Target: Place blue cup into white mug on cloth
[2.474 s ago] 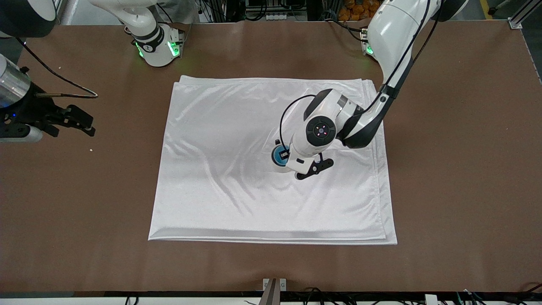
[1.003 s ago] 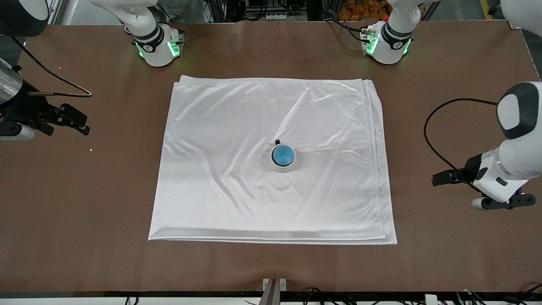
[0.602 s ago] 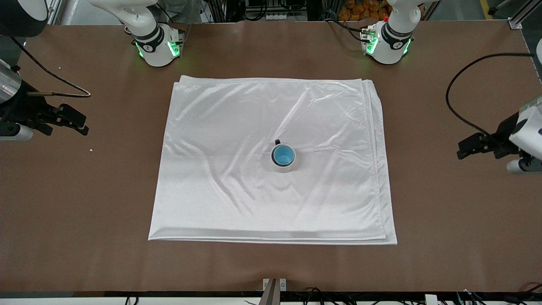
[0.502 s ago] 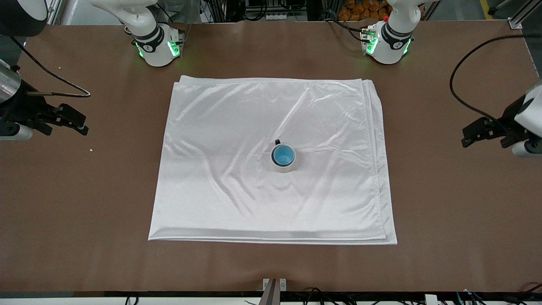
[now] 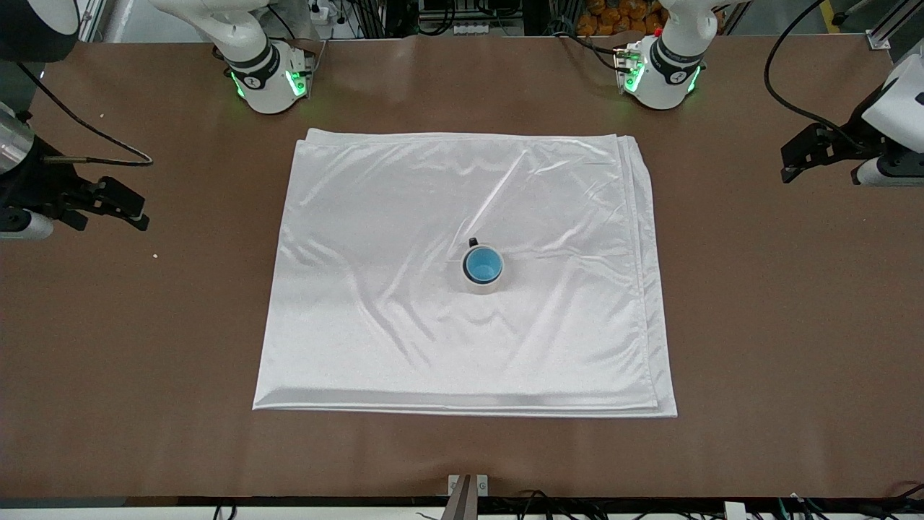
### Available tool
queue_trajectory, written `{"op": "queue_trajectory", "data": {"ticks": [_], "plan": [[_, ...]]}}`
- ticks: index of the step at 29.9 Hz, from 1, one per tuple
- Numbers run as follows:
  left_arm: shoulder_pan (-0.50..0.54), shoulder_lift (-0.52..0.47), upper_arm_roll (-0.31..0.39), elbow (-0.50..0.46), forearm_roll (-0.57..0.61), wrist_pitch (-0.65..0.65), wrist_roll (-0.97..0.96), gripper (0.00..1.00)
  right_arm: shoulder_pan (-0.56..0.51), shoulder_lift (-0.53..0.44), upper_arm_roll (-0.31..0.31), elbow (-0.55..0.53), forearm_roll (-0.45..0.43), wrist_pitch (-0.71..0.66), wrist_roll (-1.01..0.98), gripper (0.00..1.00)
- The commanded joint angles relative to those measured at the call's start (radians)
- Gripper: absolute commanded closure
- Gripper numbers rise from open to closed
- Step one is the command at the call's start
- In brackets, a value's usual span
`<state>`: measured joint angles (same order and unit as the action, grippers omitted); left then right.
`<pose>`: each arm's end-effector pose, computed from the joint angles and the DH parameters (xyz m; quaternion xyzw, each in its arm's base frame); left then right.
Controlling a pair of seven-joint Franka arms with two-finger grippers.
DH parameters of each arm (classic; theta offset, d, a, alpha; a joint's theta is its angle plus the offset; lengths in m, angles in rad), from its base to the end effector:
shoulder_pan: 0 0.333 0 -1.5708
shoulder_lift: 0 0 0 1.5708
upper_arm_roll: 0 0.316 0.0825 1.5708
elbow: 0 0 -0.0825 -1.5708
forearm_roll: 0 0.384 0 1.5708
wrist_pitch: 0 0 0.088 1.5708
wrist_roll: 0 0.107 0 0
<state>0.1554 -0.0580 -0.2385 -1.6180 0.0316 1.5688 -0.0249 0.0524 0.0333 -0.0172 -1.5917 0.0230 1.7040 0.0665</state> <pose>0.5347 -0.0450 0.6329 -0.9993 0.0288 -0.0048 0.0224 0.5766 0.0226 0.6080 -0.9990 0.0167 -0.0389 0.0132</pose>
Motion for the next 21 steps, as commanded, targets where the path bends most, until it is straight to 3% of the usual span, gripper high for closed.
{"op": "queue_trajectory", "data": {"ticks": [1,21], "plan": [[-0.002,-0.013,0.002,-0.017,-0.022,-0.018,0.025,0.0,0.007,-0.024,-0.01,-0.019,0.0,0.003,-0.016,0.0],[0.0,-0.013,0.016,-0.013,-0.078,-0.027,0.023,0.0,0.006,-0.032,-0.009,-0.017,-0.032,0.0,-0.025,0.0]]}}
